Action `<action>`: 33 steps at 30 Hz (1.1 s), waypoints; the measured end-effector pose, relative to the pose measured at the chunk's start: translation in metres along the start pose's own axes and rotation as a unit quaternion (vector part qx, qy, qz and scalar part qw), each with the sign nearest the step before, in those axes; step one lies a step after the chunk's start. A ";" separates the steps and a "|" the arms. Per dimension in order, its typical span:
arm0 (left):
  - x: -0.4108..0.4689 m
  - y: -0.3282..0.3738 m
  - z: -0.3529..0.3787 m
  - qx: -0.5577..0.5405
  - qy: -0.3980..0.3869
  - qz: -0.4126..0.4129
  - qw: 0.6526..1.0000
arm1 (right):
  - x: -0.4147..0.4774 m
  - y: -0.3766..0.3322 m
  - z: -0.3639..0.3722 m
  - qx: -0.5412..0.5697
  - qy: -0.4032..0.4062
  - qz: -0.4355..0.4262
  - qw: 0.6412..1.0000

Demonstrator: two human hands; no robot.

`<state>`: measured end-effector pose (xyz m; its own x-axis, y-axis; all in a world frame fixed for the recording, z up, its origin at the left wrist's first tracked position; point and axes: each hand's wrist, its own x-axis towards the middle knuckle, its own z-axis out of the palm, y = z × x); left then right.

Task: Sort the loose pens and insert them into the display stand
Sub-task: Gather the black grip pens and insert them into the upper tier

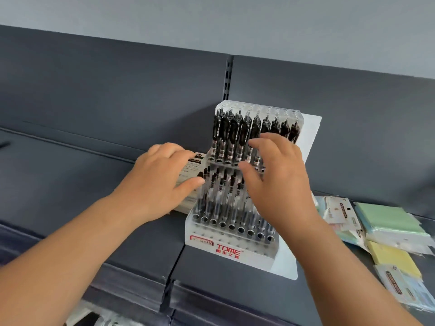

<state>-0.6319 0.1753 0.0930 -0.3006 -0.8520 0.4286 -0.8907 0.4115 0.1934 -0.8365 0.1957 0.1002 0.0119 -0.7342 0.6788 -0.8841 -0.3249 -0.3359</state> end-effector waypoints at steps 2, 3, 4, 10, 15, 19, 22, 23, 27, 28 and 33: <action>-0.013 -0.009 -0.010 0.019 0.010 -0.015 1.000 | -0.003 -0.016 0.003 -0.009 -0.031 -0.014 0.999; -0.021 -0.015 -0.016 0.026 0.012 -0.024 0.999 | -0.004 -0.025 0.004 -0.016 -0.049 -0.020 0.998; -0.030 -0.022 -0.022 0.032 0.015 -0.034 0.999 | -0.005 -0.036 0.006 -0.024 -0.065 -0.027 0.997; -0.098 -0.080 -0.068 0.074 0.017 -0.102 0.992 | -0.019 -0.117 0.035 -0.024 -0.129 -0.064 0.989; -0.164 -0.136 -0.115 0.102 0.010 -0.148 0.984 | -0.038 -0.207 0.066 -0.012 -0.180 -0.097 0.979; -0.213 -0.178 -0.150 0.117 0.009 -0.174 0.978 | -0.055 -0.278 0.090 0.001 -0.194 -0.122 0.973; -0.247 -0.208 -0.174 0.134 0.010 -0.187 0.973 | -0.066 -0.324 0.105 0.018 -0.193 -0.132 0.972; -0.257 -0.218 -0.182 0.138 0.010 -0.192 0.971 | -0.069 -0.338 0.110 0.020 -0.198 -0.135 0.971; -0.291 -0.257 -0.209 0.147 0.008 -0.222 0.964 | -0.075 -0.385 0.131 0.033 -0.220 -0.148 0.964; -0.295 -0.264 -0.213 0.148 0.007 -0.230 0.962 | -0.075 -0.392 0.135 0.035 -0.225 -0.149 0.962; -0.304 -0.310 -0.223 0.151 0.008 -0.259 0.954 | -0.062 -0.428 0.170 0.042 -0.245 -0.157 0.956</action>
<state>-0.1881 0.3789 0.0999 0.2092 -0.9100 0.3580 -0.9768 -0.1770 0.1209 -0.3793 0.2788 0.0910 0.5050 -0.7775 0.3748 -0.7613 -0.6059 -0.2309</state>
